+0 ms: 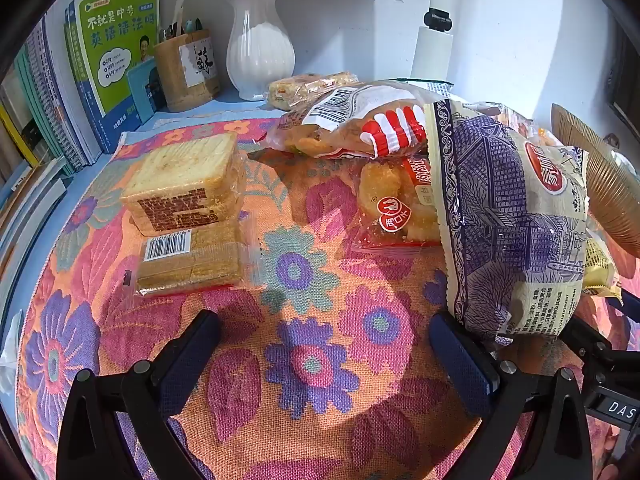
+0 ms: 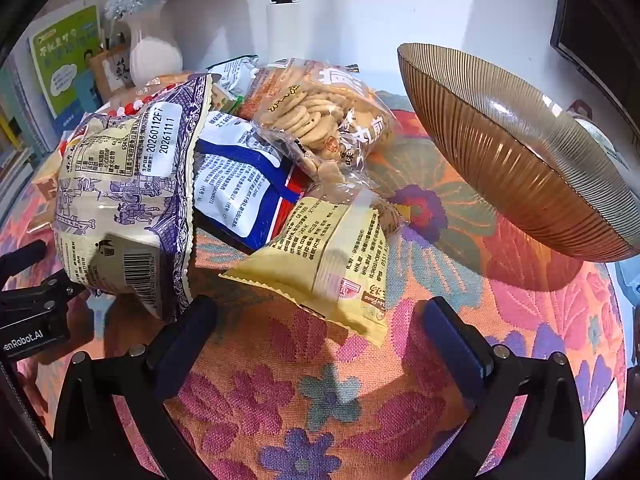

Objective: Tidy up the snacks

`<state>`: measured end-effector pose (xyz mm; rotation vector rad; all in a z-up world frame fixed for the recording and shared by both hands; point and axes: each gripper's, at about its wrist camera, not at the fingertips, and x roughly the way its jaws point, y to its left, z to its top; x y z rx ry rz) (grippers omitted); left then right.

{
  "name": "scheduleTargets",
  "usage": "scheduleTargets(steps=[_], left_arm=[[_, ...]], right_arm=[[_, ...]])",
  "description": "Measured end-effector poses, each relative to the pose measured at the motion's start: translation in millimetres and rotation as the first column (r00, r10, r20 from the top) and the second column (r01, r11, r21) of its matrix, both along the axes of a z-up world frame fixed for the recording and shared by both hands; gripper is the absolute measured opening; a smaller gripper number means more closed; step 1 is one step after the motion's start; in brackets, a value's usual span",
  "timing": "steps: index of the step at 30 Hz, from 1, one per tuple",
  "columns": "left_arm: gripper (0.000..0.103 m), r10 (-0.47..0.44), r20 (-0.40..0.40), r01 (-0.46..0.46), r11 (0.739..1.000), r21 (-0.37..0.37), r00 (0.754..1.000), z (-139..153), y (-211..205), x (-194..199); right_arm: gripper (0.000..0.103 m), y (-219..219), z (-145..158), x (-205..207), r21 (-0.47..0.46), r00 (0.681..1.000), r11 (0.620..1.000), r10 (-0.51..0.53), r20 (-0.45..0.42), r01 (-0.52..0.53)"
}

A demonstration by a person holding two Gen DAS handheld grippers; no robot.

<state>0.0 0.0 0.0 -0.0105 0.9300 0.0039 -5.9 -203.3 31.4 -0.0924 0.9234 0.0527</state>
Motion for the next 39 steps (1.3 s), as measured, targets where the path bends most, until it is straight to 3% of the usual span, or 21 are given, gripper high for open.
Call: scheduleTargets(steps=[39], left_arm=[[0.103,0.000,-0.003,0.000,1.000,0.007,1.000,0.0,0.6,-0.2]], right_arm=[[0.103,-0.3,-1.4,0.5,0.020,1.000,1.000,-0.012,-0.005,0.012]])
